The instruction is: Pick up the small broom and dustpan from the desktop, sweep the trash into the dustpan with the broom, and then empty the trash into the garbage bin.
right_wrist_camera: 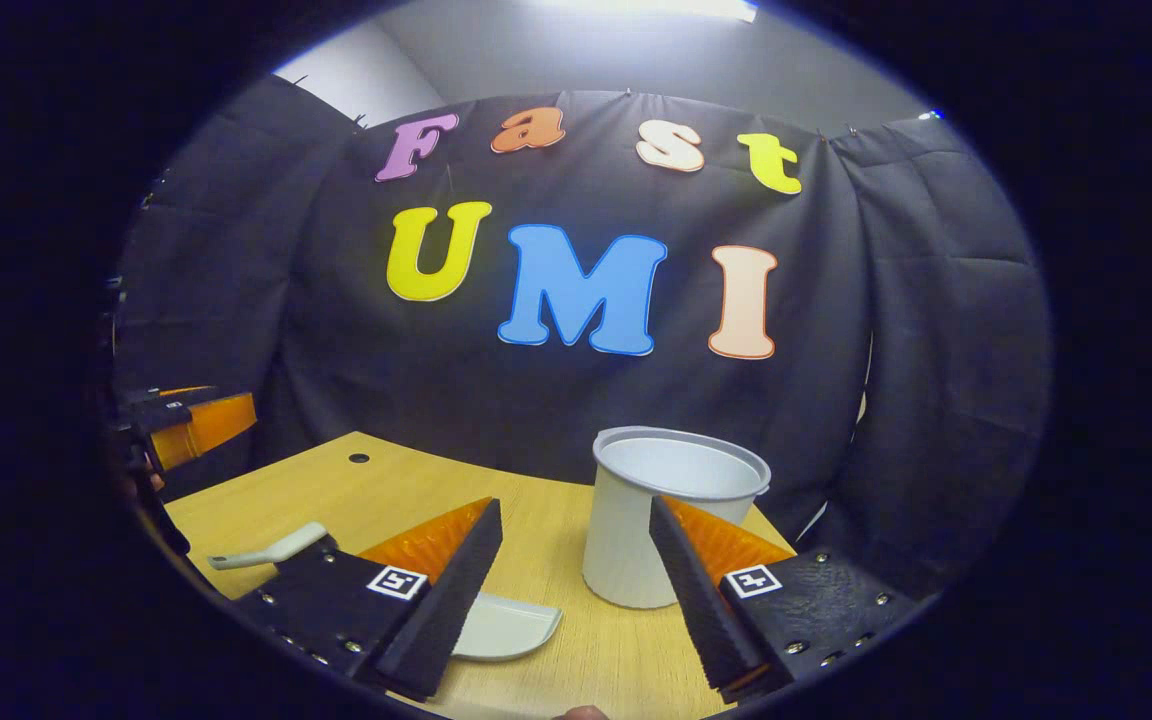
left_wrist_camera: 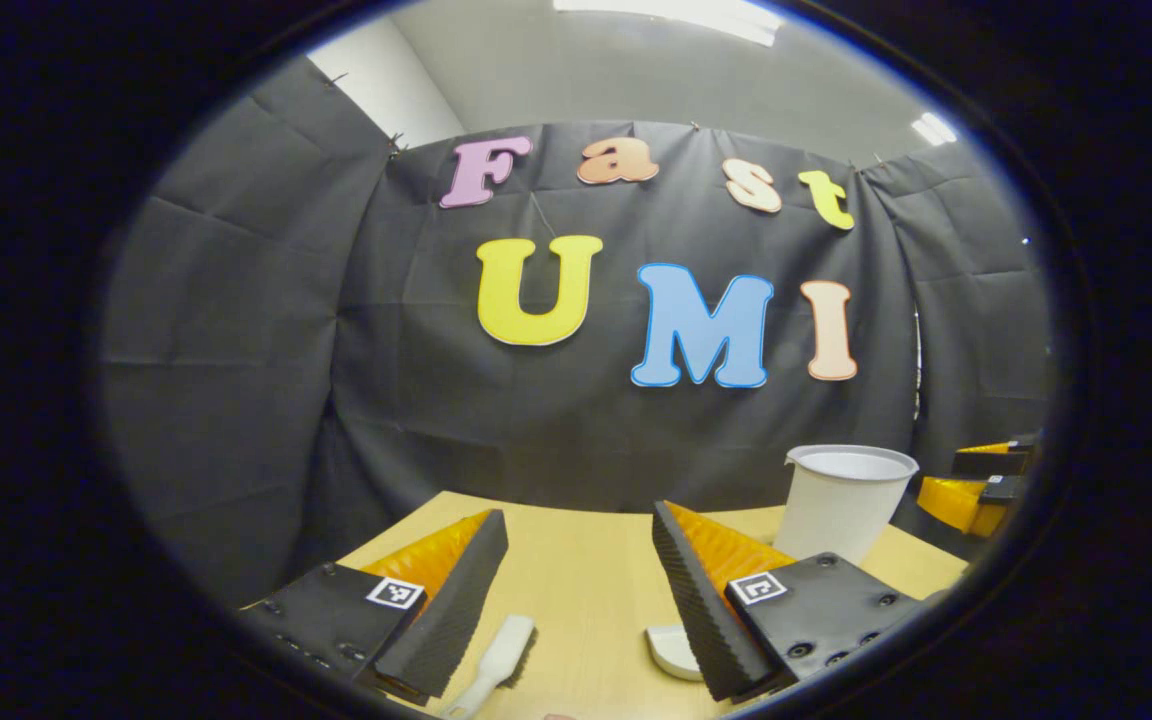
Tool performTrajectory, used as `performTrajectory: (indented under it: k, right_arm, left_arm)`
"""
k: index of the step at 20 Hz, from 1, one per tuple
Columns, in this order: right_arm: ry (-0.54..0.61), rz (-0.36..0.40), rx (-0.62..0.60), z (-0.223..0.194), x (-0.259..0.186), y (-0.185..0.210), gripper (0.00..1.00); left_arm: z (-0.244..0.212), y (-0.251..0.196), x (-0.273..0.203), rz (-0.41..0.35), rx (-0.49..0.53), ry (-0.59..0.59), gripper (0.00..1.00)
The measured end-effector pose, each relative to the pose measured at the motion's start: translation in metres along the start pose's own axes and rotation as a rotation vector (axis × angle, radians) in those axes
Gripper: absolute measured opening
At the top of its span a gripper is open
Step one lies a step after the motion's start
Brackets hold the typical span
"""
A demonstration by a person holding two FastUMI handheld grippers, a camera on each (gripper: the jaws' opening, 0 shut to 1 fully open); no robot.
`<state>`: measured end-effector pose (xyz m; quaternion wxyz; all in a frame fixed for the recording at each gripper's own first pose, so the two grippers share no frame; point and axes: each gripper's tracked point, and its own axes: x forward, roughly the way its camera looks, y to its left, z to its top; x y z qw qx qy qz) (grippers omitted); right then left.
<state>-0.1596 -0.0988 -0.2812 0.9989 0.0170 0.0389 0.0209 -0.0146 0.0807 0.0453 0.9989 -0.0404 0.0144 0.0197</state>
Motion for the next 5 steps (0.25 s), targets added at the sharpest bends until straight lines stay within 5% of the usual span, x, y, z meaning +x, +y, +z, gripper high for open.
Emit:
performTrajectory:
  k: [5]
  right_arm:
    - [-0.009, -0.01, 0.01, 0.0038, -0.0048, 0.0062, 0.93]
  left_arm:
    - [0.0013, -0.0019, -0.0004, -0.025, -0.004, 0.004, 0.95]
